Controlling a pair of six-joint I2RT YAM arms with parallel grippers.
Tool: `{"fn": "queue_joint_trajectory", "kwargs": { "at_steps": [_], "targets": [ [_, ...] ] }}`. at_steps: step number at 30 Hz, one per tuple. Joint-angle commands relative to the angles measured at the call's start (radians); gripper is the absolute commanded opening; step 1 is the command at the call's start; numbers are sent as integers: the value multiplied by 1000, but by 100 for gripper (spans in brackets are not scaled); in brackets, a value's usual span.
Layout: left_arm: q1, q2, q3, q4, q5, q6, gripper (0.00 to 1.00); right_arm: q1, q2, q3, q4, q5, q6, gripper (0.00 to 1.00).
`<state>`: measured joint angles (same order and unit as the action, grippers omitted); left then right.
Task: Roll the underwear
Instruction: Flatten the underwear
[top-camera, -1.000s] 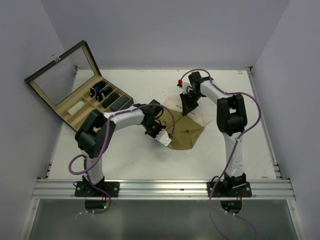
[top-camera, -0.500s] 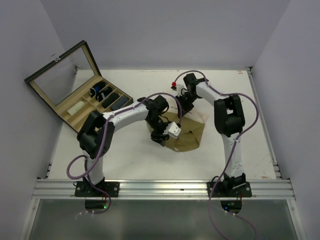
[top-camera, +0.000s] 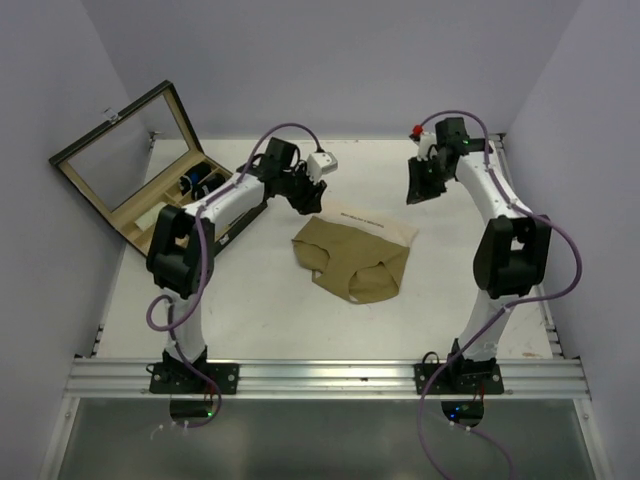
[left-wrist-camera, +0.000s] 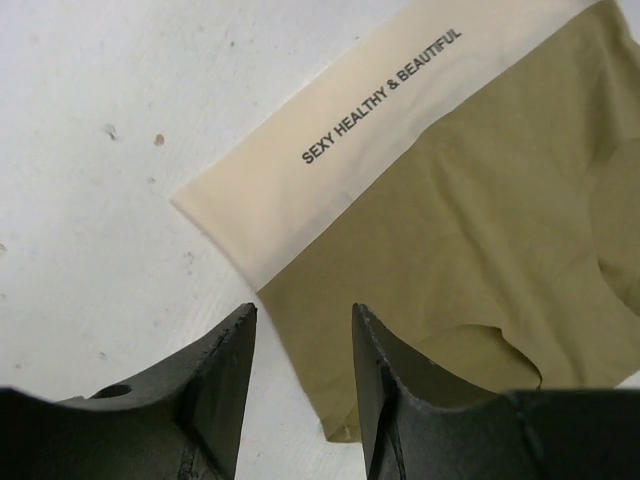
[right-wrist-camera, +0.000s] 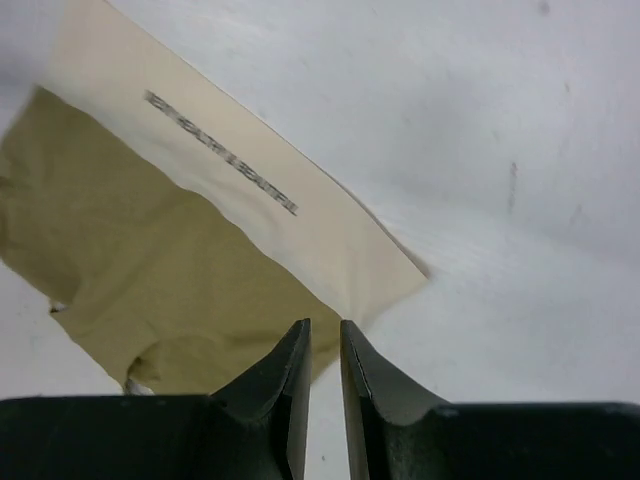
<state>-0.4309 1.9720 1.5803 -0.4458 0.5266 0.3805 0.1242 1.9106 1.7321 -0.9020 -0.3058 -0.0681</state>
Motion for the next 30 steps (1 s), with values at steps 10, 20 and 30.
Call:
{"fn": "queue_joint_trajectory", "kwargs": {
  "at_steps": [10,20,30],
  "targets": [
    [-14,42,-135,254,-286,-258,47,-89,125,-167,-40,59,111,22],
    [-40,-143,-336,268,-40,-103,51,-95,188,-144,-43,36,155,35],
    [-374,-168,-289,305,-175,-325,45,-153,240,-120,-34,-56,194,22]
  ]
}}
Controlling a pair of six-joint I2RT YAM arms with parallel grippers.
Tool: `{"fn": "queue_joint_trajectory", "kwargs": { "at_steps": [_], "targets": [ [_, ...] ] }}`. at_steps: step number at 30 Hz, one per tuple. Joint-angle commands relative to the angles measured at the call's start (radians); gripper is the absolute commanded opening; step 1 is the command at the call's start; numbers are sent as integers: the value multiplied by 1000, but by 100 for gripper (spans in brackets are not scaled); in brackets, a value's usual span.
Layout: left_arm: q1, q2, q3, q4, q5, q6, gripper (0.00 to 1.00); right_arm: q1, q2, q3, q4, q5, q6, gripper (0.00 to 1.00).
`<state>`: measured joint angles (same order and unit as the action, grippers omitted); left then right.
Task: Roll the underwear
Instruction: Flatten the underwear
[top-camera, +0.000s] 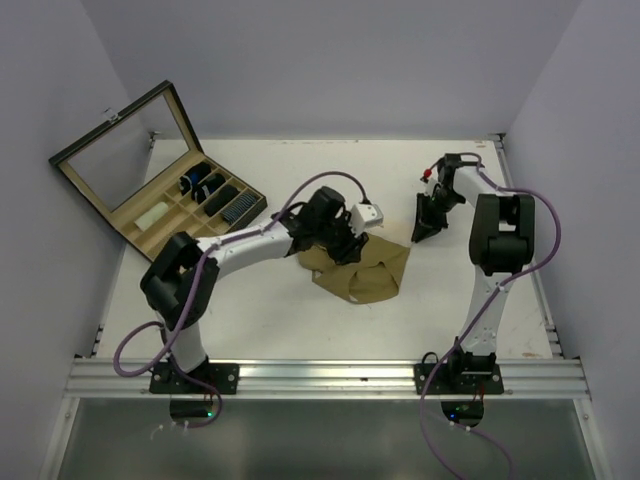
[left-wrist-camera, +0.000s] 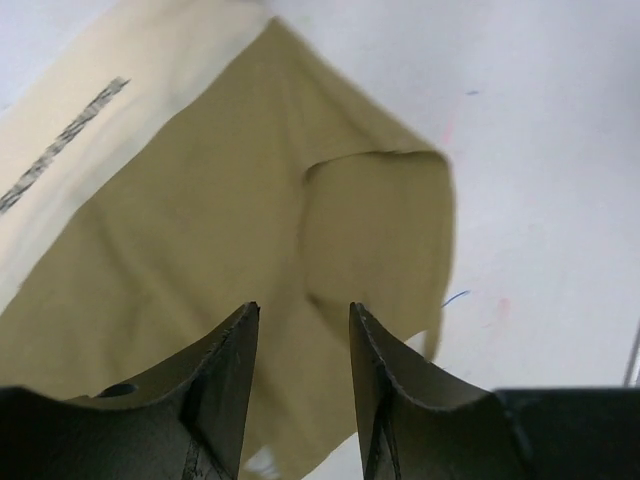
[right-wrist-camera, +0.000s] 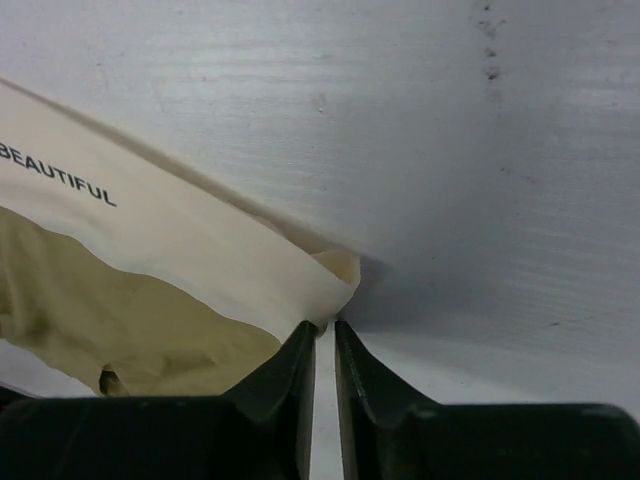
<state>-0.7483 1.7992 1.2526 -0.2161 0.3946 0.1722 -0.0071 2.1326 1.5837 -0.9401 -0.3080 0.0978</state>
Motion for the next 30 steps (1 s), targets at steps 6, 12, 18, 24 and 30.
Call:
{"fn": "queue_joint_trajectory", "kwargs": {
  "at_steps": [6,12,18,24,30],
  "targets": [
    [-193,187,209,87,-174,-309,43,-34,35,33,3,-101,34,0],
    [-235,319,278,116,-224,-381,39,-48,36,-10,15,-175,25,0],
    [-278,405,338,132,-218,-372,35,-85,64,-24,27,-250,14,0],
    [-322,445,363,190,-206,-309,34,-88,75,-22,3,-263,0,0],
    [-365,497,450,123,-292,-243,43,-106,52,2,-34,-237,-16,38]
  ]
}}
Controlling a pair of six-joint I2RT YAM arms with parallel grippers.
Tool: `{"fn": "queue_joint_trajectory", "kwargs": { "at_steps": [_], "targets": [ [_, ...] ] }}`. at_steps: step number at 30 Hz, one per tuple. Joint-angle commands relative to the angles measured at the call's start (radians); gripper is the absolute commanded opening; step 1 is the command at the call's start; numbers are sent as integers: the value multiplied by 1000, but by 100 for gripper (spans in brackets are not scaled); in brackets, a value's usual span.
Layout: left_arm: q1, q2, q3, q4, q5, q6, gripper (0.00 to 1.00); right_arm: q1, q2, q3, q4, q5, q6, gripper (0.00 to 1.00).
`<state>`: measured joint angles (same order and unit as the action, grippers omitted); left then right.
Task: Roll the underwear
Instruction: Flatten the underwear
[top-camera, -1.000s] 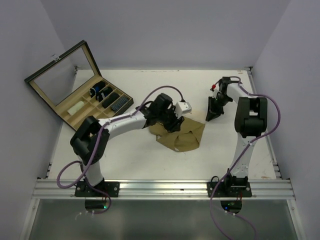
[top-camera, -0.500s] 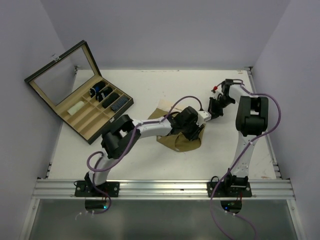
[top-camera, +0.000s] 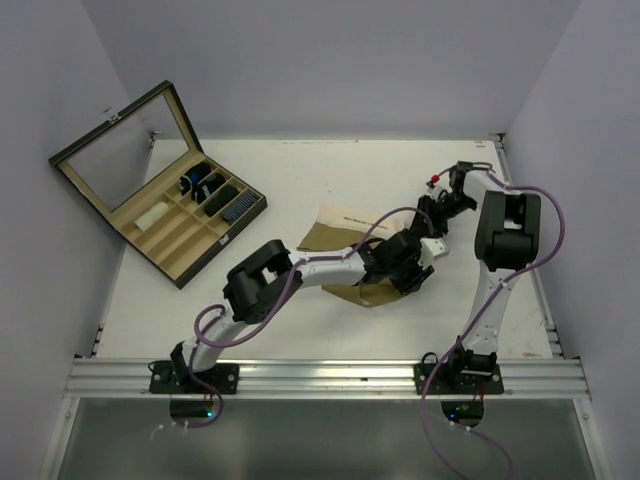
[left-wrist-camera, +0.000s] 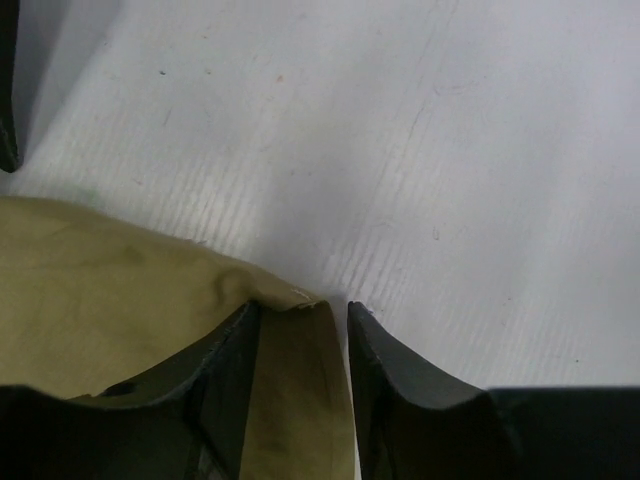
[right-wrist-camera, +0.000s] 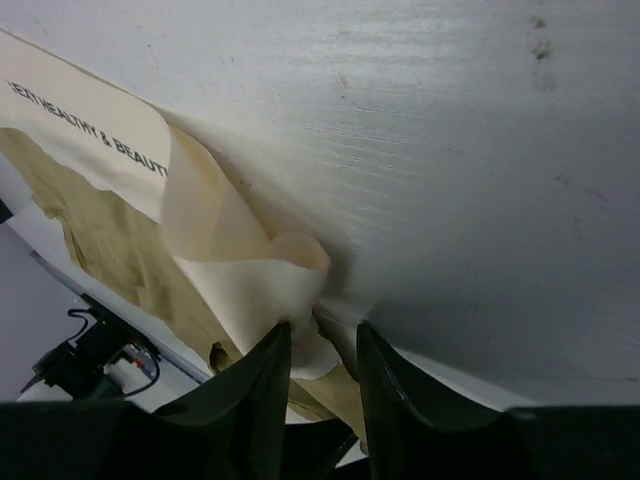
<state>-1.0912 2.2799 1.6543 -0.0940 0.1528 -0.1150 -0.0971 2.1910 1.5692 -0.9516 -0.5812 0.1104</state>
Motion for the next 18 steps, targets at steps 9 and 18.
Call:
{"fn": "queue_joint_trajectory", "kwargs": {
  "at_steps": [9,18],
  "targets": [
    [-29,-256,-63,-188,-150,244,53,-38,-123,69,-171,89,-158,45],
    [316,-663,-365,-248,-1,262,58,-33,-174,-70,-236,15,-202,45]
  ]
}}
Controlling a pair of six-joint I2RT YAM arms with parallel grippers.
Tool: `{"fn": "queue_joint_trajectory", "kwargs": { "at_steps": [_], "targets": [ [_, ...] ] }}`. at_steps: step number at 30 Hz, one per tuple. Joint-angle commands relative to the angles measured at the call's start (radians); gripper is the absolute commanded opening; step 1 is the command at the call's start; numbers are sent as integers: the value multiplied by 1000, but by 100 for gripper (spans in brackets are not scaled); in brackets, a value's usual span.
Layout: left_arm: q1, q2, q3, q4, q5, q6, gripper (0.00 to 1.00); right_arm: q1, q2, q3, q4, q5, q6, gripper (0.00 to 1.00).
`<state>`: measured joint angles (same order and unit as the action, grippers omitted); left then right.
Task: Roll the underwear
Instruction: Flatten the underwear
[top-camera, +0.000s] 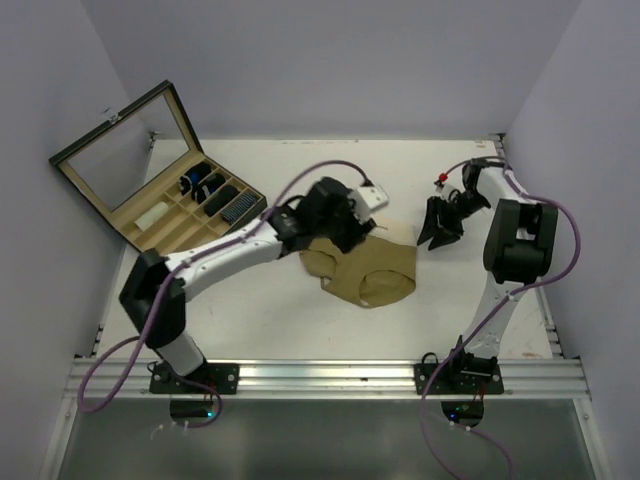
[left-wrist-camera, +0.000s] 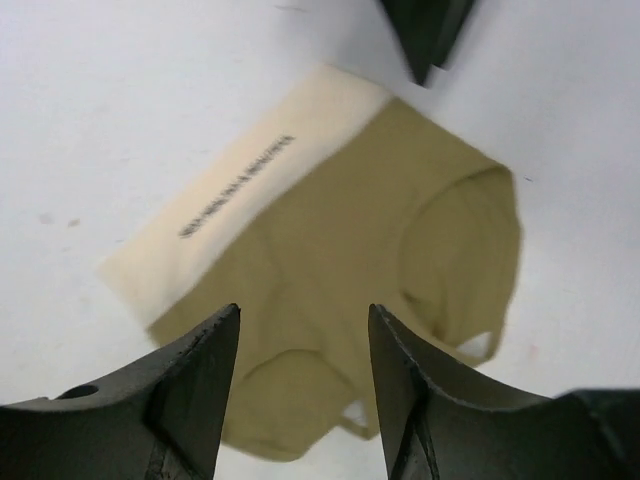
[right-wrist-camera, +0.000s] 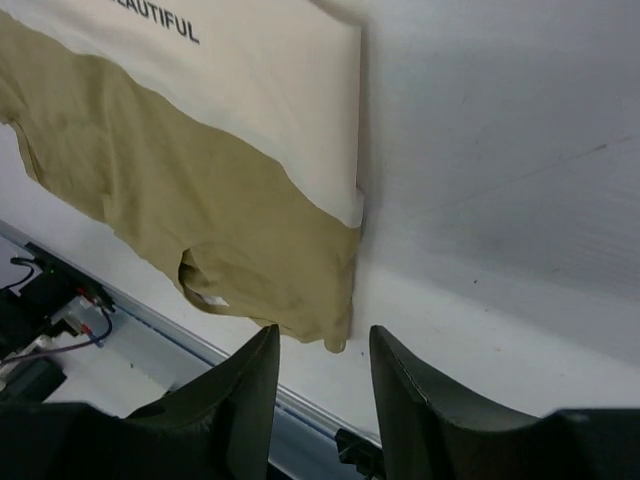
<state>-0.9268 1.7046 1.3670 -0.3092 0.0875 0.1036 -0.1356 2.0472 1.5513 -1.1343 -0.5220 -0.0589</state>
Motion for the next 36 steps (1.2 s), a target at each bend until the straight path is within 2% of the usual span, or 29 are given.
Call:
{"fn": "queue_joint_trajectory", "kwargs": {
  "at_steps": [1,2,5,9,16,19,20,22,23,28,36],
  "targets": [
    [189,-98,-119,-28,146,44,58,10,-25,-65,-51,-49,-33,45],
    [257,-103,-140,-31,193,50,57,14,-21,-83,-51,-47,-33,45],
    [342,-86,-198,-34,297,70,54,37,-2,-109,-24,-41,-24,43],
    [370,-42,-256,21,301,59,53,53,19,-114,19,-13,-7,39],
    [371,9,-269,79,366,30,52,65,48,-125,57,40,-1,36],
    [371,23,-269,84,405,15,52,71,57,-129,68,54,-4,28],
    [371,32,-272,88,411,8,52,71,59,-129,71,59,-7,19],
    [371,47,-273,90,417,-4,51,70,62,-126,79,74,-12,10],
    [371,59,-273,84,419,-7,51,71,62,-126,79,76,-16,1],
    [371,90,-304,78,426,-19,48,71,68,-120,79,88,-27,0],
    [401,158,-292,48,301,-27,41,67,74,-111,64,112,-85,0]
  ]
}}
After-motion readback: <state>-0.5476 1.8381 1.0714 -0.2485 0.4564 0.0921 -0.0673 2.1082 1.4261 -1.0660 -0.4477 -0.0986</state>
